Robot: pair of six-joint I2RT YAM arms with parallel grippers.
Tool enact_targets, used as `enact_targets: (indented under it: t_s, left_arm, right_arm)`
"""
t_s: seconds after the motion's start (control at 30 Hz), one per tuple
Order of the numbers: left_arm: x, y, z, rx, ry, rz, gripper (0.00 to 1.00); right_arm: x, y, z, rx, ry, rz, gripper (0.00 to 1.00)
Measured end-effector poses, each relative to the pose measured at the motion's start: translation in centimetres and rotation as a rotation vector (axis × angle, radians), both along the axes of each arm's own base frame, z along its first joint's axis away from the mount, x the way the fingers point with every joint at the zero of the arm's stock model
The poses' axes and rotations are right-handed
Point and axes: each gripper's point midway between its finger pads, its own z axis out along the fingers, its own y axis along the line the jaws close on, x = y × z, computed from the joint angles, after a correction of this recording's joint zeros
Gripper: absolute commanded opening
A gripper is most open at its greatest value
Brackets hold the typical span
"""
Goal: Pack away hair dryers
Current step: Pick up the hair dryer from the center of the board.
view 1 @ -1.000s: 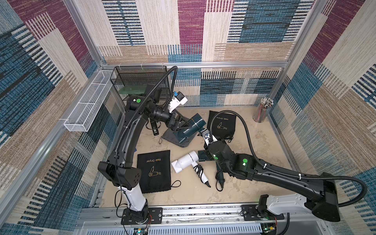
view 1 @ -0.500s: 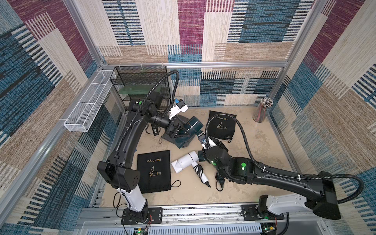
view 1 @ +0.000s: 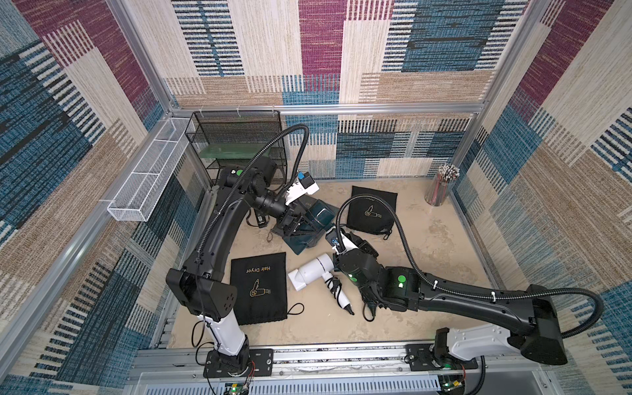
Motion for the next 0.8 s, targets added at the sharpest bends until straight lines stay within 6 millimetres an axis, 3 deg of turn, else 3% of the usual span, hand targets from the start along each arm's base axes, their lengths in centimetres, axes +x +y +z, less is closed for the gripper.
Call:
enact_targets:
  t_s: [0.3,0.47,0.57,0.8]
  left_arm:
    - [-0.3,-0.4,-1.7,0.028,0.074,-0.03,0.77]
    - [-0.5,-0.4,-2.0,0.036,0.068,-0.047,0.44]
    - [-0.6,-0.5,-2.1,0.039,0.074,-0.05,0.37]
    - [-0.8,-0.6,-2.2,0.04,0.079,-0.053,0.03]
  right_arm:
    - [0.0,0.2,-0.1,-0.005,-0.011,-0.004,0.0]
    - [0.1,0.1,-0.1,0.003,-0.018,-0.013,0.0]
    - [0.1,0.1,-0.2,0.001,-0.018,-0.016,0.0]
    - [0.0,0.1,-0.2,0.007,-0.017,-0.017,0.0]
